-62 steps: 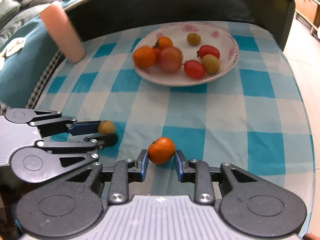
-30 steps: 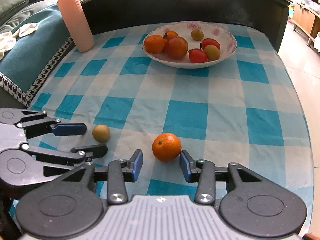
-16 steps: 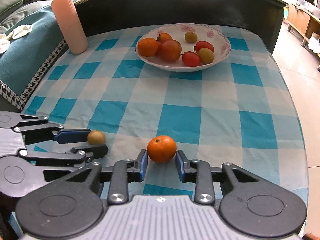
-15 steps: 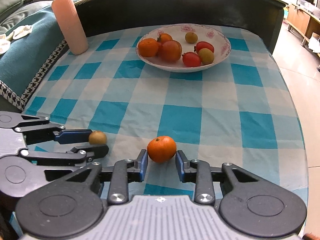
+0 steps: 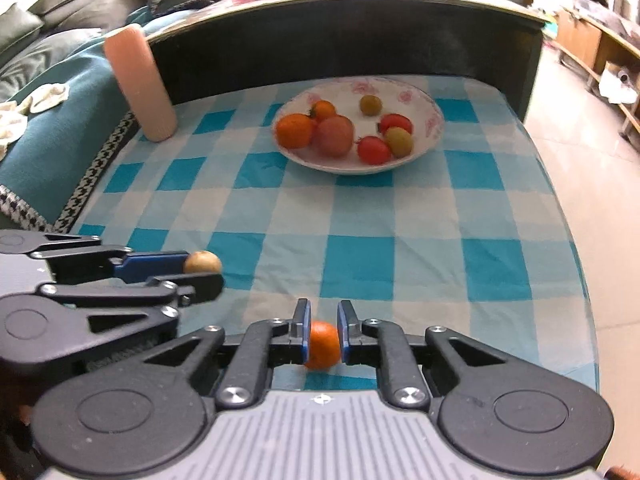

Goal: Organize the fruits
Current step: 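Grasp a small brown fruit with the left tool while the right tool grasps a mandarin, then carry the brown fruit and the mandarin toward the plate with both tools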

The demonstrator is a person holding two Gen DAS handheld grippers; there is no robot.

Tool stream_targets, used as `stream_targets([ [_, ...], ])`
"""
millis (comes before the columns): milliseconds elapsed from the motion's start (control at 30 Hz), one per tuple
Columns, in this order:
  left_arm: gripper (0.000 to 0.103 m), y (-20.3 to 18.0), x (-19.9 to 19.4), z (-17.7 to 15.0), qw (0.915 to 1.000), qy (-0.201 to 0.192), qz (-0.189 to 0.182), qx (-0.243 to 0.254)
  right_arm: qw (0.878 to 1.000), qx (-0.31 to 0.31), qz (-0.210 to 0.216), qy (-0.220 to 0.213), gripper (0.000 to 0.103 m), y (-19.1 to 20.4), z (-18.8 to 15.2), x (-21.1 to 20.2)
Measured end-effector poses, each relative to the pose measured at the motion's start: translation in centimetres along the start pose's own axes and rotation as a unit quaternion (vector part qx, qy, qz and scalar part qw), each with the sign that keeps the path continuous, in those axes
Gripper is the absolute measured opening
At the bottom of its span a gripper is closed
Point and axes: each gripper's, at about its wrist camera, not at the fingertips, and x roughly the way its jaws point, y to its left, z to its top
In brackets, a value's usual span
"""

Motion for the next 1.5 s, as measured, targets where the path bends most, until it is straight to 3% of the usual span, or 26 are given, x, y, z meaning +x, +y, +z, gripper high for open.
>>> stream_targets([
  [67,0.034,0.3,0.1,-0.1,1.0000,0.002,0.000,-0.004,1.000,0.008,0.016,0.005,0.031,-0.4,-0.8,-0.2],
  [167,0.034,0.7,0.3,-0.3,1.0000,0.005,-0.002,-0.008,1.000,-0.008,0.024,0.011,0.041,0.1,-1.7,0.0],
  [233,0.034,0.8,0.5,-0.4,0.9999,0.008,-0.002,-0.011,1.000,-0.019,0.009,0.014,0.041,0.5,-1.9,0.7],
  [667,0.036,2.7,1.5,-1.2,0.9994,0.018,-0.012,-0.026,0.999,-0.040,0.004,0.000,0.043,1.1,-1.4,2.8],
  [733,0.040,2.8,1.8,-1.4,0.9995,0.019,-0.011,-0.024,0.999,-0.045,0.003,-0.003,0.043,1.3,-1.3,2.9],
  [900,0.039,1.9,2.2,-1.9,0.9996,0.020,-0.021,-0.007,0.998,-0.061,-0.007,0.001,0.044,2.0,-1.2,3.2],
  [1233,0.037,1.0,2.6,-3.2,0.9991,0.040,-0.012,0.011,0.999,-0.048,-0.004,0.008,0.043,1.4,-1.3,3.0],
  [1500,0.038,0.4,3.1,-2.6,0.9994,0.031,-0.003,0.013,0.999,-0.036,-0.005,0.010,0.043,0.8,-1.7,2.5],
])
